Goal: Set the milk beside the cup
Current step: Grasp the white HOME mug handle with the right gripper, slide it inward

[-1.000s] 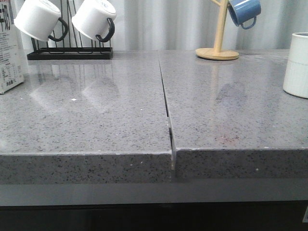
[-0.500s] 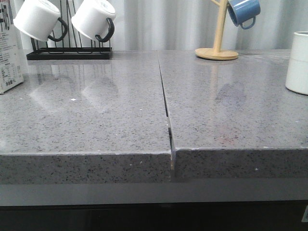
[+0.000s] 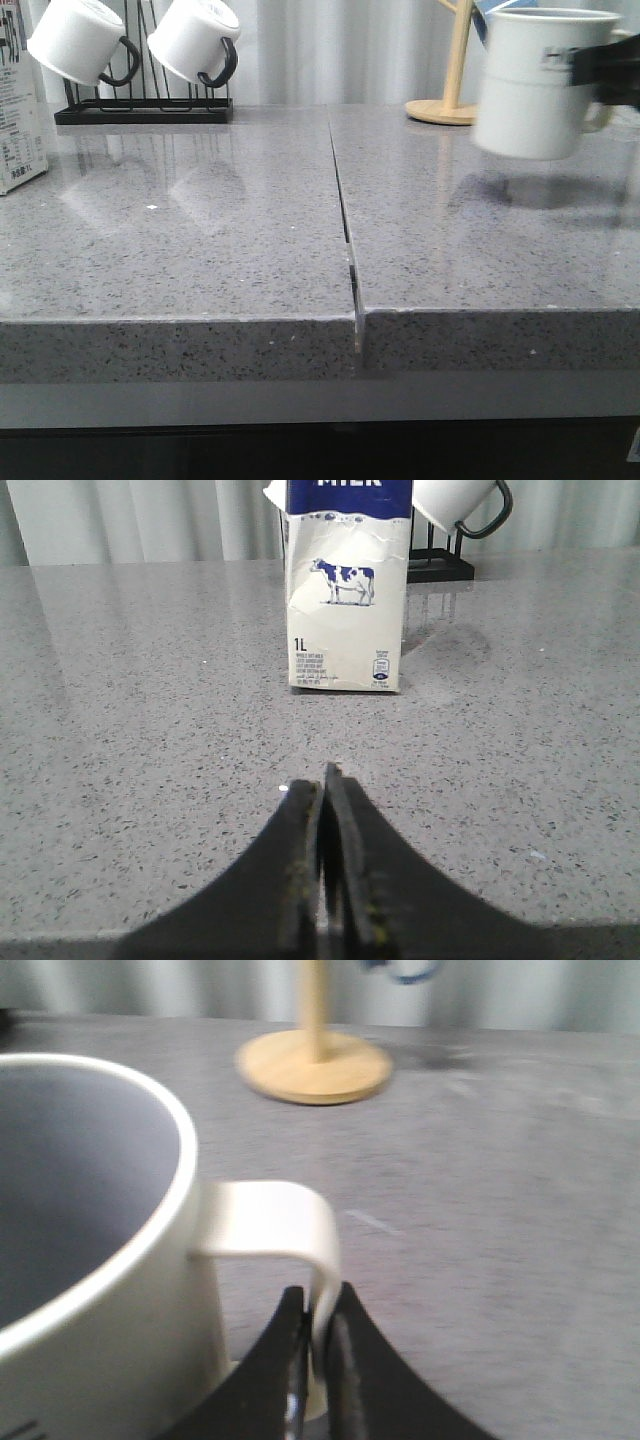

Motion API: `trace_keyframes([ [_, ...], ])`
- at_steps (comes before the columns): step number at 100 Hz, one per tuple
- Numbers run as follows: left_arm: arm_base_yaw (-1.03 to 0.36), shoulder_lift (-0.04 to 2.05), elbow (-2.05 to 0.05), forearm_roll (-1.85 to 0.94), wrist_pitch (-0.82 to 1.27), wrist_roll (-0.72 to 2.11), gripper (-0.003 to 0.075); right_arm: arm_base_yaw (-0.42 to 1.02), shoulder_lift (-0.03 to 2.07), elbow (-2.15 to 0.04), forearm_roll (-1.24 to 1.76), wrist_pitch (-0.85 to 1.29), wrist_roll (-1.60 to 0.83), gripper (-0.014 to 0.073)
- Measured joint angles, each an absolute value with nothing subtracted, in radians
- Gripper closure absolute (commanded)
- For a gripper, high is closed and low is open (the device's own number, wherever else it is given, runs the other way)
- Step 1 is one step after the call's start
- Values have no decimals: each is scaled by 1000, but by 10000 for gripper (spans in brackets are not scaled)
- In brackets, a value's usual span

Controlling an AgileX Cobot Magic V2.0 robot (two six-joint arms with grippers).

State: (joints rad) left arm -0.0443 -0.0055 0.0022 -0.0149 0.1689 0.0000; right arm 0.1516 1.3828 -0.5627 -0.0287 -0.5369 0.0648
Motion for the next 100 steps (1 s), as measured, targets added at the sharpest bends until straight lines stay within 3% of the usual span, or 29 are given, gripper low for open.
trace_keyframes([
  [25,-44,-6,2,-15,169,0,741,346,1462,-635,-29,-522,65,623],
  [52,-44,-6,2,-15,169,0,741,427,1635,-747,-27,-524,65,610],
  [74,-44,-6,2,-15,169,0,741,444,1658,-760,-19,-540,67,349],
  [100,-44,-6,2,-15,169,0,741,446,1587,-725,-18,-514,67,337],
])
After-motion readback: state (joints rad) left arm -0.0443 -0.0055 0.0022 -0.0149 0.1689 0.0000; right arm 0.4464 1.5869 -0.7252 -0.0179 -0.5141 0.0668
